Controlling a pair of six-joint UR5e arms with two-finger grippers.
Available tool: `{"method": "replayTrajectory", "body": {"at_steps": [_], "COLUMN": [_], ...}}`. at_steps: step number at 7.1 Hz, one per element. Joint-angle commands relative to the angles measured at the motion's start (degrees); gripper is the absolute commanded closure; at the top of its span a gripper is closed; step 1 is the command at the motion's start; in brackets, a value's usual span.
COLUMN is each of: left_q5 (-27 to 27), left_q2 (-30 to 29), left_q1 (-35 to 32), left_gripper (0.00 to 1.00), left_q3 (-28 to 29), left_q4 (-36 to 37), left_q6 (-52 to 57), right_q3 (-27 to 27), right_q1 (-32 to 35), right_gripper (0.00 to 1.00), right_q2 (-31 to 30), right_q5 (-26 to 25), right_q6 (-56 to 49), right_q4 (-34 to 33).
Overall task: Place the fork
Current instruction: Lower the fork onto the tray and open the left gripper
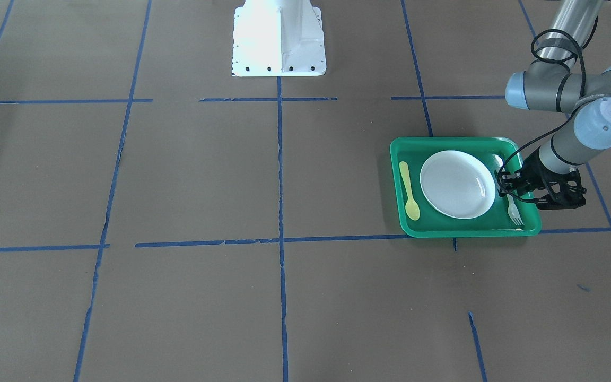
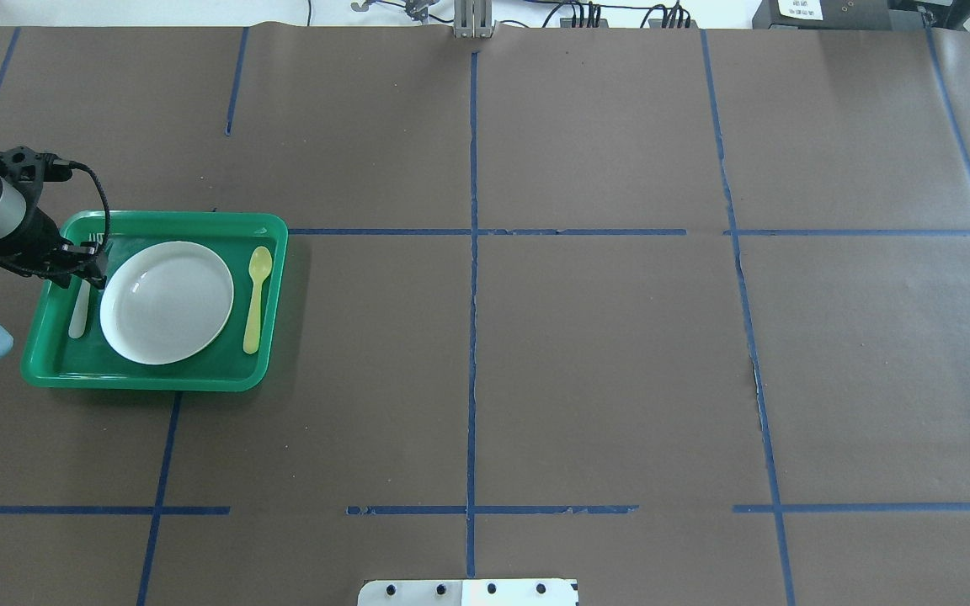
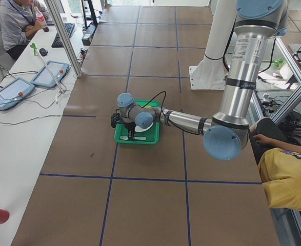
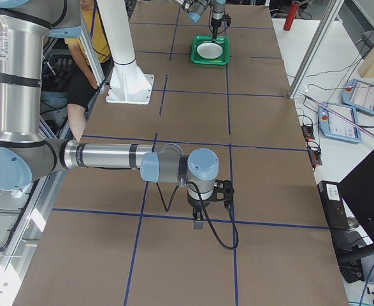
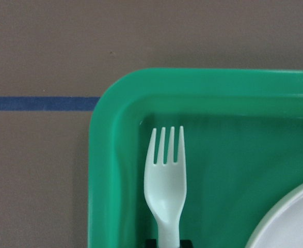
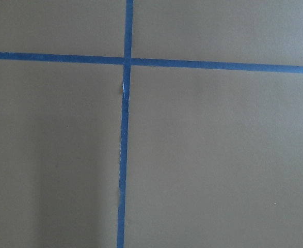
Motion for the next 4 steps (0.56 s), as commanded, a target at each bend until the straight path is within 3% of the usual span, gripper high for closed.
{"method": "replayTrajectory", "body": {"at_steps": [1,3,4], "left_q5": [0.0,0.1,0.1], "left_q2": [0.8,0.8,0.8], "left_q1": [-1.1,-8.2,-13.2], "left_gripper": [0.54,0.53,0.34], "left_q3": [-4.0,-6.9,-7.1], "left_q4": [1.0,7.0,10.7], "left_q6": [0.7,10.5,19.0], "right_q3": [0.0,0.0,0.0], "right_q1": [0.0,0.0,0.0], "right_gripper": [0.0,0.0,0.0], "right_q2": [0.0,0.0,0.0], "right_q5": [0.0,0.0,0.0], "right_q6": [0.0,0.0,0.0], "right_q4": [0.0,0.0,0.0]}}
